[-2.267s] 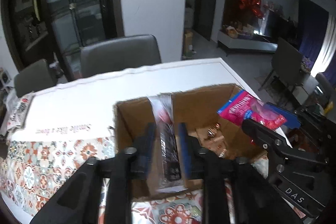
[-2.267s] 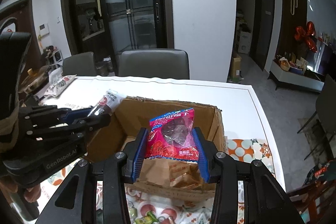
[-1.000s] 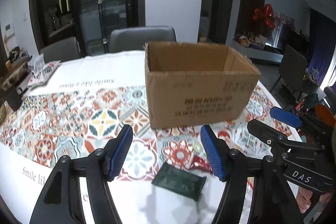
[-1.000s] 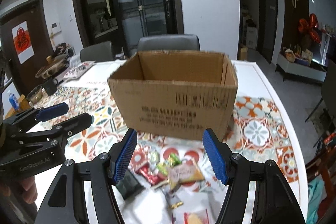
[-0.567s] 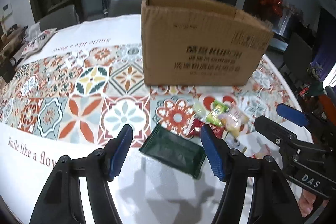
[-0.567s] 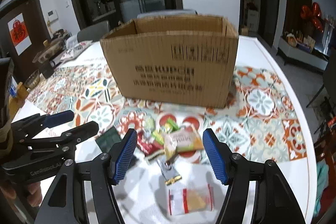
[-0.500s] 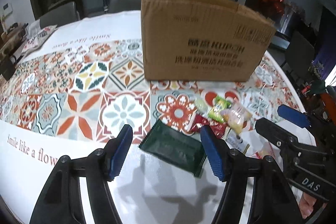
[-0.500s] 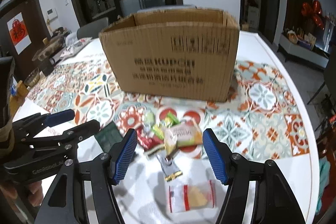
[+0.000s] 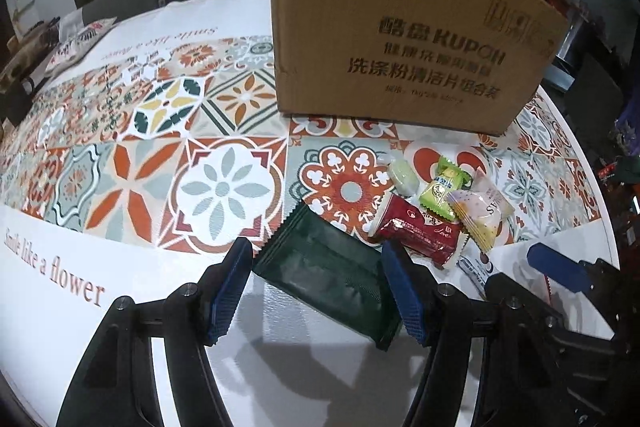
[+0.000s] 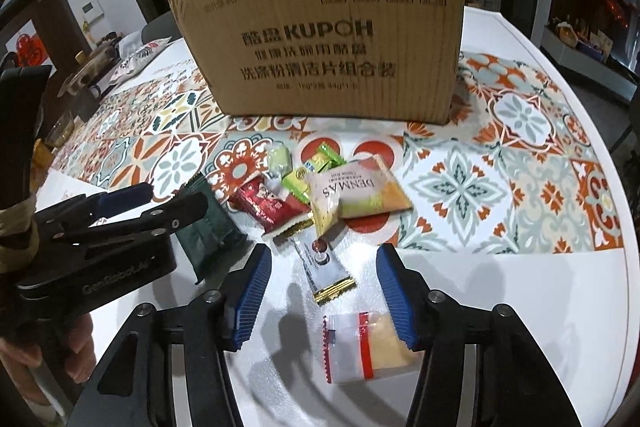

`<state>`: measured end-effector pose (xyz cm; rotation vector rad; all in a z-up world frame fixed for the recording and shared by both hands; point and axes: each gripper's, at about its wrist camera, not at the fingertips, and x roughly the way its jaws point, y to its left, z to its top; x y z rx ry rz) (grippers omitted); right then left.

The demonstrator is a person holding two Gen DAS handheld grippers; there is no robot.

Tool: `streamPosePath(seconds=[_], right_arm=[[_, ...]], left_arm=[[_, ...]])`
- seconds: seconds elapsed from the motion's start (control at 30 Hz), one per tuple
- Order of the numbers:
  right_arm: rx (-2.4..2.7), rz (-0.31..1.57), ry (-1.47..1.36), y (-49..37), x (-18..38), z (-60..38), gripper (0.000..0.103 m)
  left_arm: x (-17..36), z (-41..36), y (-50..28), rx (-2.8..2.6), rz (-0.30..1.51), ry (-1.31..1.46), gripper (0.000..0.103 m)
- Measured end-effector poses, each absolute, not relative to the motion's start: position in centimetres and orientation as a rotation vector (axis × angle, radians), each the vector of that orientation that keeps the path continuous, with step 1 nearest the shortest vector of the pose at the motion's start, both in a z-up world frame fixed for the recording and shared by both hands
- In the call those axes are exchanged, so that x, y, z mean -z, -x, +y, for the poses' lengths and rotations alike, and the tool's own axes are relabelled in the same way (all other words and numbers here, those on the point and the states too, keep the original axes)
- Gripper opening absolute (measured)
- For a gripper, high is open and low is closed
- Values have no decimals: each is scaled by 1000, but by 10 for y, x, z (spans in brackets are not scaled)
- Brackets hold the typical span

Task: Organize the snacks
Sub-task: 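Grasp the dark green packet with the left tool while the right tool grasps the silver stick snack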

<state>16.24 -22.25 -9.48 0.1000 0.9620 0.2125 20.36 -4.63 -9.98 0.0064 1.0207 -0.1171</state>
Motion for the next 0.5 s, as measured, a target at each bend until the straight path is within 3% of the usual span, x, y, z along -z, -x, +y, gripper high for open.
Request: streamPosePath(seconds=[0.5], right_arm=[[-226, 996, -79, -167, 108, -216, 53]], left_arm=[[114, -39, -200, 112, 1064, -10, 70]])
